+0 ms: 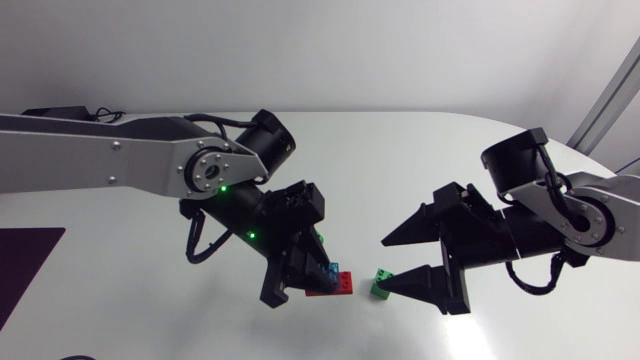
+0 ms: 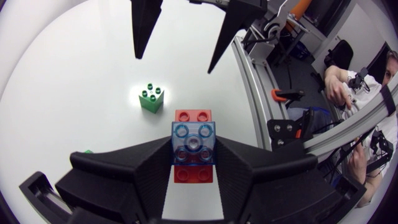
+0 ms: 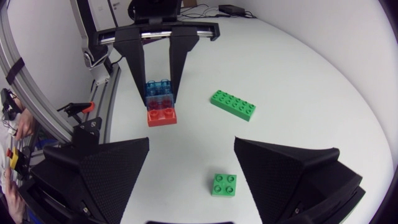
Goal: Separate the duplo bricks
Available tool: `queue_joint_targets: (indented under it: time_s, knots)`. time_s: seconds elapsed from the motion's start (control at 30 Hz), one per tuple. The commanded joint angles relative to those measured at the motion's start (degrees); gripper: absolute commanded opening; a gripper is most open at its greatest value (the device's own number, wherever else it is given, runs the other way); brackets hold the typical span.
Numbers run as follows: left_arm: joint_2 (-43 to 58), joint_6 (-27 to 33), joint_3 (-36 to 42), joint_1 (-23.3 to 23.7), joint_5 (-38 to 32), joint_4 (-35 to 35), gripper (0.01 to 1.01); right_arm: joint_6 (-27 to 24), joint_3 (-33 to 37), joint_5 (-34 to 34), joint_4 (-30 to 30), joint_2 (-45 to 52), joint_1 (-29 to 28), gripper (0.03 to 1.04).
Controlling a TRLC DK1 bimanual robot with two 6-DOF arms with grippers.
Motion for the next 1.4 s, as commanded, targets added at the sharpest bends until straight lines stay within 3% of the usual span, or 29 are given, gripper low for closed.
queue_joint_targets:
  time_s: [0.0, 0.27, 0.6, 0.77, 1.37]
  knots:
    - [-1.25, 0.05, 2.20, 0.56, 2.72, -1.45, 0.316, -0.71, 1.58, -2.50, -2.52, 0.12, -0.30, 0.99]
    - [-0.98, -0.13, 3.78, 0.56, 6.06, -2.68, 0.318, -0.63, 5.19, -8.38, -7.00, 3.02, 1.98, 0.99]
    - [0.34, 0.40, 6.33, 0.56, 8.26, -4.44, 0.316, -0.10, 6.24, -8.56, -7.53, 6.09, 6.29, 0.96]
    - [1.48, 0.66, 6.94, 0.73, 8.79, -4.61, 0.316, 0.17, 6.33, -8.56, -7.35, 6.09, 6.47, 0.92]
    - [4.20, 4.18, 8.53, 2.23, 13.44, -11.82, 0.316, 0.34, 6.24, -7.51, -6.56, 5.57, 6.47, 0.89]
